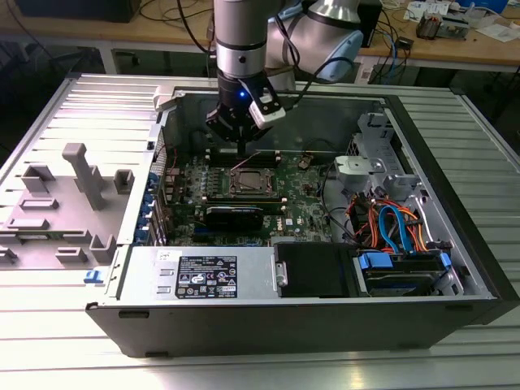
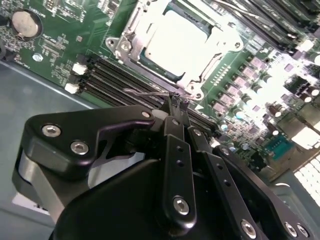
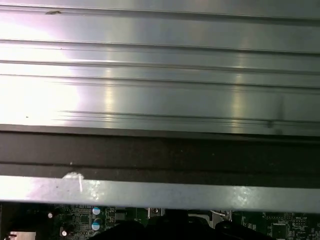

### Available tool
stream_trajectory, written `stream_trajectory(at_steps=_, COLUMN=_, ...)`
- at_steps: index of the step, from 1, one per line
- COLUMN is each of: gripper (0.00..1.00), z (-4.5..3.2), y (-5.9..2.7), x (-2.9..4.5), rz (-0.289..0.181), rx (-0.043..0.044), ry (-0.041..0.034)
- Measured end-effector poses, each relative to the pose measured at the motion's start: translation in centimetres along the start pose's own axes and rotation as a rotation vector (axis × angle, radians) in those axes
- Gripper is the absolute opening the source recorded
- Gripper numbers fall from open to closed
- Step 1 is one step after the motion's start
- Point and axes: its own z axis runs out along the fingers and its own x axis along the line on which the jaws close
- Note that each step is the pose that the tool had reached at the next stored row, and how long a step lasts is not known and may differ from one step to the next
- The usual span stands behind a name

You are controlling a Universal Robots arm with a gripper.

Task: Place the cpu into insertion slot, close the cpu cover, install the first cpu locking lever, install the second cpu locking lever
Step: 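Install the first cpu locking lever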

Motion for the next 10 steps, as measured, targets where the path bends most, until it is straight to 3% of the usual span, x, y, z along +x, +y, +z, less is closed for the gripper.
stream_trajectory(at_steps=10, gripper=0.11, z=0.56, y=0.31, x=-0.5, rz=0.008, rx=0.0004, ry=0.0002)
